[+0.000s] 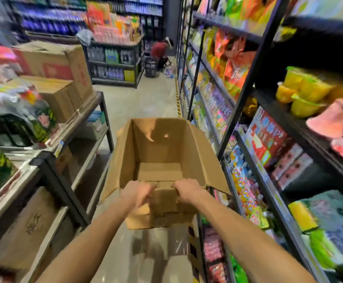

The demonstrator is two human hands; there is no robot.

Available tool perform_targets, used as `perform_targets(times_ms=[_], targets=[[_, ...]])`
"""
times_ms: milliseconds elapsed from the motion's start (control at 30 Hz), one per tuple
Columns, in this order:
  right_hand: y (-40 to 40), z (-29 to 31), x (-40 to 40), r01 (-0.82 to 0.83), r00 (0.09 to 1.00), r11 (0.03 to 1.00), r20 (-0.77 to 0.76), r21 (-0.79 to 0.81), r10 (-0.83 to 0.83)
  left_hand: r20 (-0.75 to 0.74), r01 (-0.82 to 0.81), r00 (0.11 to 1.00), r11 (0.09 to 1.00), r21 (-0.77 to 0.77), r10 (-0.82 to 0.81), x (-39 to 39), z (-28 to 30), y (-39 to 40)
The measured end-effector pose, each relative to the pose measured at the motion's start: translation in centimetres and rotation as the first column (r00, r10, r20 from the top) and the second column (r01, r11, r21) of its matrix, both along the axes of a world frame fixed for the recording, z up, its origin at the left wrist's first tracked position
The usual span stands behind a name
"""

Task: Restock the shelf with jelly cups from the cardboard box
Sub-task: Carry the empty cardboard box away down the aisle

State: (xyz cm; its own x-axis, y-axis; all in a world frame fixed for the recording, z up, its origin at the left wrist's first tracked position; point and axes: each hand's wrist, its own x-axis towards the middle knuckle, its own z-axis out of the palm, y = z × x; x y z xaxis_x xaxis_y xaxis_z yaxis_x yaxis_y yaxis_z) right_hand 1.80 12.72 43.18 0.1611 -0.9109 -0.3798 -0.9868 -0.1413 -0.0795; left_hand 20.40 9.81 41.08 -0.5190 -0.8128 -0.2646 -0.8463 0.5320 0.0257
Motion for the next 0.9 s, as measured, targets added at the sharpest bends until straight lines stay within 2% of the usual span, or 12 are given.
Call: perform_targets(times_ms=[100,333,700,900], targets=[[-0.8,3.3,0.8,-0.016,0.999,0.996,-0.032,-0.085,0.014,-0.001,-0.040,0.999,0.999,-0.025,0.040,0.9,3.4,-1.3],[-4.2,7.6,1.7,-0.051,0.997,0.984,-0.069,-0.170,0.040,-0.093,0.008,0.995,0.983,-0.185,-0.025,2.3,8.7,-3.5],[-12.1,8.1,0.9,-0.143,0.987,0.949,-0.110,-0.282,0.116,-0.192,-0.025,0.981,0.990,-0.142,-0.002,2.2,9.6,-11.4],[-19.5,7.9,-0.3,-0.153,0.987,0.940,-0.100,-0.306,0.128,-0.156,-0.017,0.988,0.986,-0.165,-0.009,1.0,9.9,-19.0]])
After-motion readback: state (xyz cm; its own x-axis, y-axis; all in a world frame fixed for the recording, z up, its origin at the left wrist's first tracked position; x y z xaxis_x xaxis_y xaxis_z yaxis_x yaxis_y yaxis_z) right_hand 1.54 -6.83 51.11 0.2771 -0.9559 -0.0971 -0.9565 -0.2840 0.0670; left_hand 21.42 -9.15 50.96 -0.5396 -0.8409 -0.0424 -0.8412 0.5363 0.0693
